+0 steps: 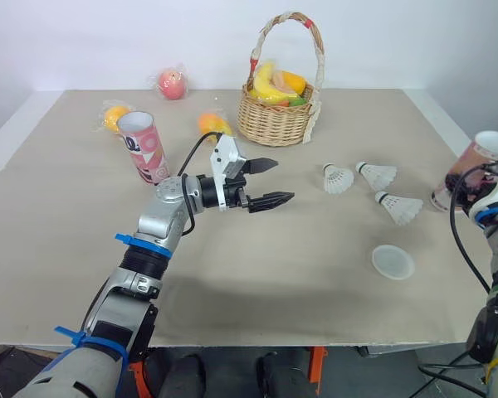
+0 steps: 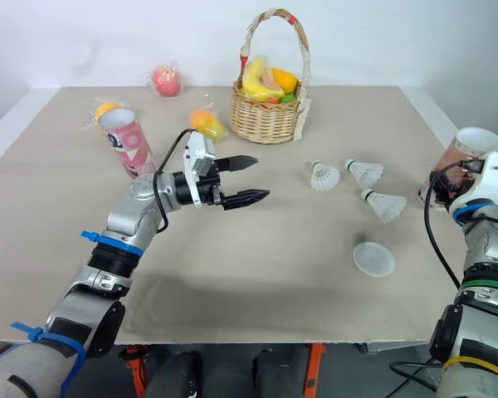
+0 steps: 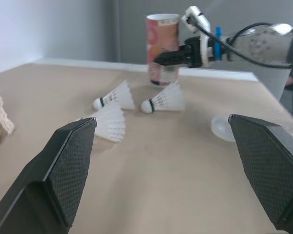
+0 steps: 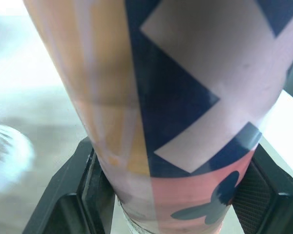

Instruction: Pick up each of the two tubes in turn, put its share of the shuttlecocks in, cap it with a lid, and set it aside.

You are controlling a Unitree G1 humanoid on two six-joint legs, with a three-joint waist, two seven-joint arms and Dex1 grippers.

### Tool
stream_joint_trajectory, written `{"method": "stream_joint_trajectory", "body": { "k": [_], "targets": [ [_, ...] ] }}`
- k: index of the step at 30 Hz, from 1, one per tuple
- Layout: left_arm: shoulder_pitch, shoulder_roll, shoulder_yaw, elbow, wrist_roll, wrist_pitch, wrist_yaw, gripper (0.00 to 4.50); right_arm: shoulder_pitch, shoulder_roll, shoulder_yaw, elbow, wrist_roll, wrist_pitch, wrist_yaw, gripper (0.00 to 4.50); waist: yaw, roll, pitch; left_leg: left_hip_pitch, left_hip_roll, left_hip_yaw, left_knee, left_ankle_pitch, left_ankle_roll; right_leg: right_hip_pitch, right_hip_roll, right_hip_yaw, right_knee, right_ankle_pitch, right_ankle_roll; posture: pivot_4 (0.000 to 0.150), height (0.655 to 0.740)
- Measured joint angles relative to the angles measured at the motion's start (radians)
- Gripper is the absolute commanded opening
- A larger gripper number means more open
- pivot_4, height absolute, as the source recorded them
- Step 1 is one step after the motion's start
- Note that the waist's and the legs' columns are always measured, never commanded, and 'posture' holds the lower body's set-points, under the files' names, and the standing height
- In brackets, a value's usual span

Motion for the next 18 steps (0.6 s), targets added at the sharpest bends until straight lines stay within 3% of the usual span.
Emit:
{"method": "stream_joint_trajectory", "body": {
  "k": [3,5,6,7,8,18],
  "targets": [
    [0.005,-0.01,0.0,-0.008,0.003,-0.001,0.0,4.5,-0.008,-0.006,-0.027,0.069,0.014,-0.045,-0.011,3.18,-0.001,0.0,0.0,0.0,0.0,0.0,0.0,0.0,0.0,0.001,-0.001,0.0,0.0,0.0,0.001,0.15,0.74],
    [0.023,-0.01,0.0,-0.025,0.003,0.001,0.001,4.5,-0.008,-0.006,-0.044,0.096,0.02,-0.063,-0.012,3.91,-0.002,0.0,0.0,0.001,-0.001,0.0,0.001,0.0,-0.001,0.002,-0.001,0.0,0.0,0.0,0.002,0.15,0.74],
    [0.025,-0.01,0.0,-0.026,0.003,0.001,0.001,4.5,-0.008,-0.006,-0.045,0.099,0.02,-0.064,-0.013,3.91,-0.002,0.0,0.0,0.001,-0.001,0.0,0.001,0.0,-0.001,0.002,-0.001,0.0,0.0,0.0,0.002,0.15,0.74],
    [0.031,-0.008,0.0,-0.031,0.003,0.003,0.001,4.5,-0.008,-0.007,-0.047,0.108,0.022,-0.062,-0.011,4.35,-0.002,0.0,0.0,0.001,-0.001,0.0,0.001,0.001,-0.002,0.002,-0.001,0.0,0.0,0.001,0.002,0.15,0.74],
    [0.038,-0.006,0.001,-0.037,0.003,0.006,0.001,4.5,-0.006,-0.007,-0.05,0.119,0.024,-0.06,-0.004,4.44,-0.002,0.0,0.0,0.001,-0.001,0.0,0.001,0.001,-0.002,0.002,-0.001,0.0,0.0,0.001,0.002,0.15,0.74],
    [0.058,-0.016,0.009,-0.071,0.002,0.021,0.027,4.5,0.027,-0.008,-0.038,0.128,0.029,-0.004,0.103,4.44,-0.002,0.0,0.0,0.001,-0.001,0.001,0.001,0.002,-0.003,0.002,-0.001,0.001,0.0,0.001,0.004,0.15,0.74]
  ]
}}
